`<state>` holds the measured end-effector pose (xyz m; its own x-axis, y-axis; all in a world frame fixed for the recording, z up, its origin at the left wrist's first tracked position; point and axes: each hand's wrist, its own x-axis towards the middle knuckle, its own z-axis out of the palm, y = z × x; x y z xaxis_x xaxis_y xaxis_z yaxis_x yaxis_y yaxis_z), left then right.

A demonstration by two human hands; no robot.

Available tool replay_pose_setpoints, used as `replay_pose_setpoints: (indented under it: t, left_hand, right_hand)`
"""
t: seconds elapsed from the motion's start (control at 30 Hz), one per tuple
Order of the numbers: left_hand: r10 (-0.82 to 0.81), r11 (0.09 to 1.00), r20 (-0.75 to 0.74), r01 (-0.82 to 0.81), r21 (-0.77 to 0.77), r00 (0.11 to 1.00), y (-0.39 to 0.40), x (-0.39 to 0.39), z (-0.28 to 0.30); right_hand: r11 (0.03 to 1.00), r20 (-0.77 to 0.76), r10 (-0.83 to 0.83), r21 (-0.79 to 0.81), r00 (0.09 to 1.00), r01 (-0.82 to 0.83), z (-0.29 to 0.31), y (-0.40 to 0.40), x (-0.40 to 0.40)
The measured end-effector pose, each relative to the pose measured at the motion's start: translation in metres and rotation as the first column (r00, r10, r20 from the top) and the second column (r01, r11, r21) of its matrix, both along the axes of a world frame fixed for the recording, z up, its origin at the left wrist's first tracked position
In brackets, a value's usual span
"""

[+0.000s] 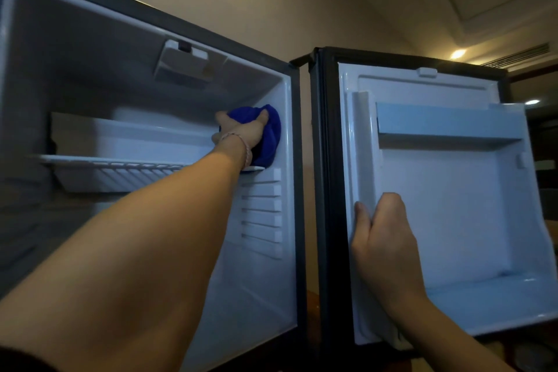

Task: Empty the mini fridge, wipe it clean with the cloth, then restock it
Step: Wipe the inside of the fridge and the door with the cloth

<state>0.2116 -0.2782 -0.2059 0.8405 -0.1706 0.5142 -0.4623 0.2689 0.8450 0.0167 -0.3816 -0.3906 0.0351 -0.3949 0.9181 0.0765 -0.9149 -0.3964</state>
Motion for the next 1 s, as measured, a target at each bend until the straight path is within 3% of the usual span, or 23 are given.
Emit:
replay_pose_setpoints:
  t: [0.17,0.33,0.53,0.77,1.0]
  left_hand:
    - [-0.019,0.988,0.331,0.069,-0.14,0.944,0.0,-0.036,0.001]
    - [0.015,0.964,0.384,0.088,-0.25,0.923,-0.01,-0.038,0.0]
    - [-0.026,0.961,0.342,0.118,-0.251,0.939,-0.013,-0.019,0.008]
    - [0.022,0.944,0.113,0.016,-0.33,0.993,-0.016,0.017,0.016]
    - [-0.033,0.984,0.101,0.051,-0.173,0.994,-0.004,0.006,0.015]
  right_hand:
    - [1.0,-0.029,0.005,0.025,1.0,-0.004,-0.001,0.004,-0.003]
    - [0.999,-0.049,0.015,0.03,0.999,-0.014,-0.002,0.005,-0.004]
    - [1.0,-0.013,-0.008,-0.003,1.0,0.008,-0.002,-0.002,0.0]
    - [0.999,0.008,-0.015,-0.035,1.0,0.015,-0.005,-0.007,0.007]
    - [0.998,0.037,-0.031,-0.053,0.999,0.033,-0.004,-0.009,0.006]
